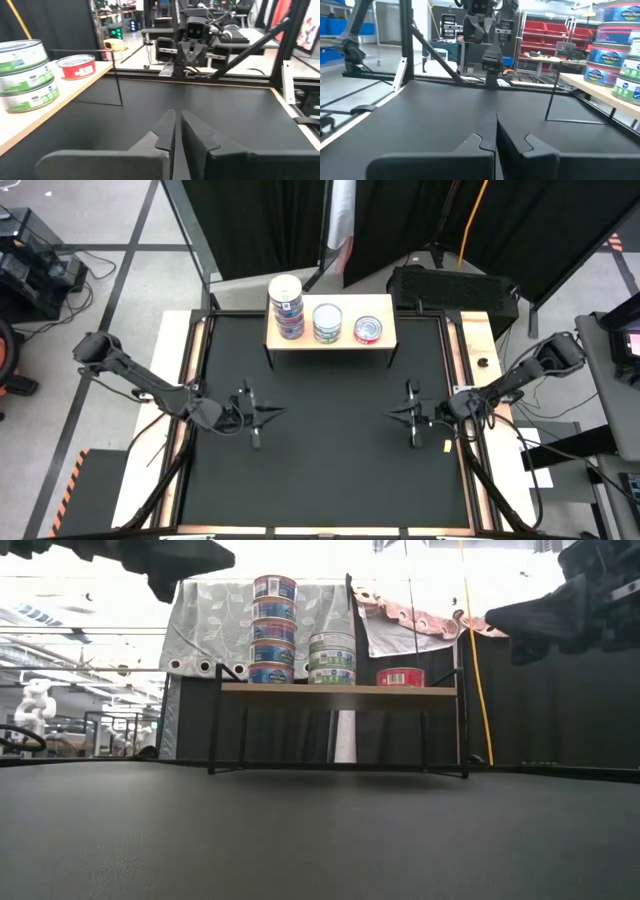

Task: Stack canned seafood by type on shelf
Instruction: Return to Home Position

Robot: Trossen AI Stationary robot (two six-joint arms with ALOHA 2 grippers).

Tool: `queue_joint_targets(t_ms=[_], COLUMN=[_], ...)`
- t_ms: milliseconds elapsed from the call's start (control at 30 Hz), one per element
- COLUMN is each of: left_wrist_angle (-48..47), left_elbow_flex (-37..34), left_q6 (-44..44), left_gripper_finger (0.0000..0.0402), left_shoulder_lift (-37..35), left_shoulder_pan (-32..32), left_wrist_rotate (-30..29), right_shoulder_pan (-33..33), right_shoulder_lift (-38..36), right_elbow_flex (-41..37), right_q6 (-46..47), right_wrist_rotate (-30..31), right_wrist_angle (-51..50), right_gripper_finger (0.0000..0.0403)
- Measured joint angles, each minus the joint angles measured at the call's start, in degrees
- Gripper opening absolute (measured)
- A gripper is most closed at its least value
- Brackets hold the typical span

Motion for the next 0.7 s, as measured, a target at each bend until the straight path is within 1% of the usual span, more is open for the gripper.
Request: queue_joint_targets(t_ms=[67, 133, 200, 300, 433, 533, 700], left_wrist_angle=[1.4, 2.9, 5.5, 7.4, 13.5, 18.4, 22.9], left_elbow_flex=[-1.7, -3.5, -5.1, -7.0, -10.6, -13.9, -20.5], left_q6=[0.6, 1.2, 1.9, 3.1, 6.5, 7.9, 7.8], left_gripper_finger=[0.0023, 0.0013, 0.0005, 0.0005, 0.0006, 0.0006, 0.0006], left_shoulder_lift=[0.0, 0.0, 0.0, 0.0, -0.3, -2.3, -8.1], left_shoulder_pan=[1.1, 2.4, 4.0, 6.1, 8.1, 8.7, 9.1], left_wrist_rotate=[0.2, 0.5, 2.5, 5.6, 7.7, 8.8, 9.2], right_shoulder_pan=[-1.2, -2.3, -3.2, -4.3, -5.2, -5.2, -5.2], right_shoulder_lift=[0.0, 0.0, -0.3, -0.8, -1.9, -2.7, -4.0], right_elbow_flex=[0.0, 0.0, 0.0, 0.0, 0.0, 0.0, 0.0], right_q6=[0.2, 0.3, 0.5, 1.2, 2.1, 3.6, 5.0], right_wrist_rotate=[-0.7, -2.8, -4.8, -5.8, -5.8, -5.8, -5.8], right_wrist_angle=[-0.9, -1.2, -0.8, -1.0, -2.4, -4.0, -6.3], right_gripper_finger=[0.0, 0.0, 0.0, 0.0, 0.0, 0.0, 0.0])
